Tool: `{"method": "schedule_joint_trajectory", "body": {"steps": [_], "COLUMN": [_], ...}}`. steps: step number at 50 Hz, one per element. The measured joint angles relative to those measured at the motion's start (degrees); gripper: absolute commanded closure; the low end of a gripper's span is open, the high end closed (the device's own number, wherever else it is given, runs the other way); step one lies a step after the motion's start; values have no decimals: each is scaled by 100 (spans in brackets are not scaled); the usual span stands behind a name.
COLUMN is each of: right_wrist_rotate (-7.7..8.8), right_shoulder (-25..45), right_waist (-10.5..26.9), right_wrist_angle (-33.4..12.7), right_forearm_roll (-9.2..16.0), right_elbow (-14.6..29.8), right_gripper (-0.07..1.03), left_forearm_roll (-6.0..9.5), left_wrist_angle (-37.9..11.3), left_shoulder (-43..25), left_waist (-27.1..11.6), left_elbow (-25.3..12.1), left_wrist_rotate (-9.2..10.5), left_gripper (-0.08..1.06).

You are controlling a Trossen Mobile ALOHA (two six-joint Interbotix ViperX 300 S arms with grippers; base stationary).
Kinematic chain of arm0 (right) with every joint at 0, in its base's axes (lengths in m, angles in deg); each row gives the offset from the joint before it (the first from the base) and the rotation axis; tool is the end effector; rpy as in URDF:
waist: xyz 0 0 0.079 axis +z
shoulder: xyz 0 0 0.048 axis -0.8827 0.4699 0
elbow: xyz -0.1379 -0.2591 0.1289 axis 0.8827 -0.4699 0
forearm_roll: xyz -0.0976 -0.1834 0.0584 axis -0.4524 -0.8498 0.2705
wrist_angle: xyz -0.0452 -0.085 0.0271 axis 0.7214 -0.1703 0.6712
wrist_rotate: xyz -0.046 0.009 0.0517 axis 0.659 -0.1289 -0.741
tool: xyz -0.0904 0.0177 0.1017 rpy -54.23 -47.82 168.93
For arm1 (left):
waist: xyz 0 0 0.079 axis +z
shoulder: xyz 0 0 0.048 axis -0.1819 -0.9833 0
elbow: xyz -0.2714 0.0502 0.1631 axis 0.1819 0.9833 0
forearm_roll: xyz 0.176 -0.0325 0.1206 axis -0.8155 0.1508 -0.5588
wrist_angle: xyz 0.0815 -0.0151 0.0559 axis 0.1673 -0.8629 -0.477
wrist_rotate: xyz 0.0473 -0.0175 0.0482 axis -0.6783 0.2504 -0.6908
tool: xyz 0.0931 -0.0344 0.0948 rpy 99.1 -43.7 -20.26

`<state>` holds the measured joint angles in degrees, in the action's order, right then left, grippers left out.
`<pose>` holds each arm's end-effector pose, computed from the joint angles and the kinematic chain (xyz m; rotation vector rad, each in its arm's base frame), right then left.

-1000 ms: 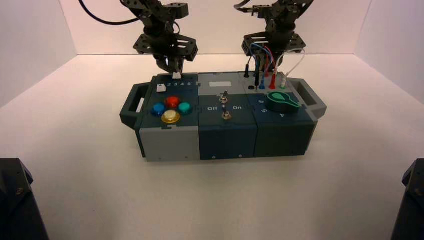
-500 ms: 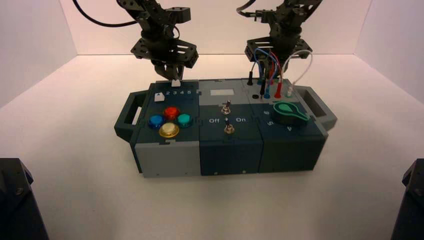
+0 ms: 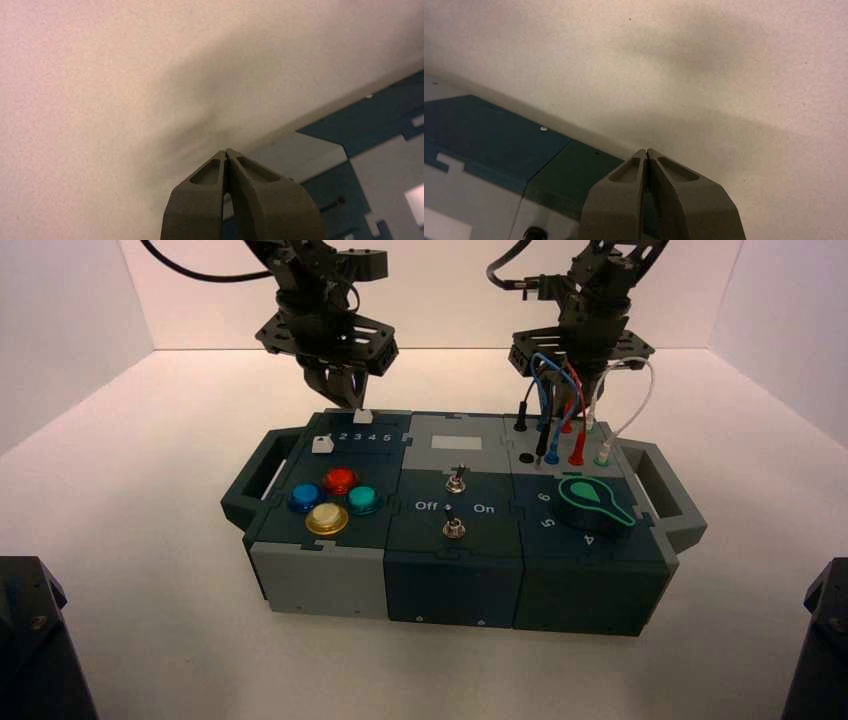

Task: Move the box closer.

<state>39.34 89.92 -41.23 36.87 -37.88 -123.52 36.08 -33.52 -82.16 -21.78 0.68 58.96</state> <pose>0.3455 0.1430 -0.0212 -0.1614 1.3837 0.3054 0.3396 -0.2158 -0.0097 0.3097 1.1973 -0.4739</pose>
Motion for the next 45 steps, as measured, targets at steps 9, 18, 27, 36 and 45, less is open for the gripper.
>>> {"method": "schedule_joint_trajectory", "body": {"steps": [9, 18, 27, 36, 45], "right_wrist_rotate": [9, 9, 9, 9, 18], "right_shoulder": [-18, -149, -817, -1406, -1670], "right_waist": [53, 79, 79, 79, 88], "right_wrist_angle": [97, 114, -79, -721, -1248], "right_forearm_roll": [0, -35, -35, -44, -44], "right_elbow": [9, 185, 334, 264, -70], "right_gripper": [98, 98, 98, 98, 98], "left_forearm_roll": [0, -44, -53, -53, -26], "left_wrist_angle": [-62, -220, -554, -1046, -1617], "left_shoulder": [35, 62, 387, 721, 932], "left_waist": [-26, -35, -53, -53, -167], "left_elbow": [0, -79, -167, -185, -149], "left_wrist_rotate": [-62, -88, -123, -123, 0], "left_gripper": [101, 101, 101, 101, 101]}}
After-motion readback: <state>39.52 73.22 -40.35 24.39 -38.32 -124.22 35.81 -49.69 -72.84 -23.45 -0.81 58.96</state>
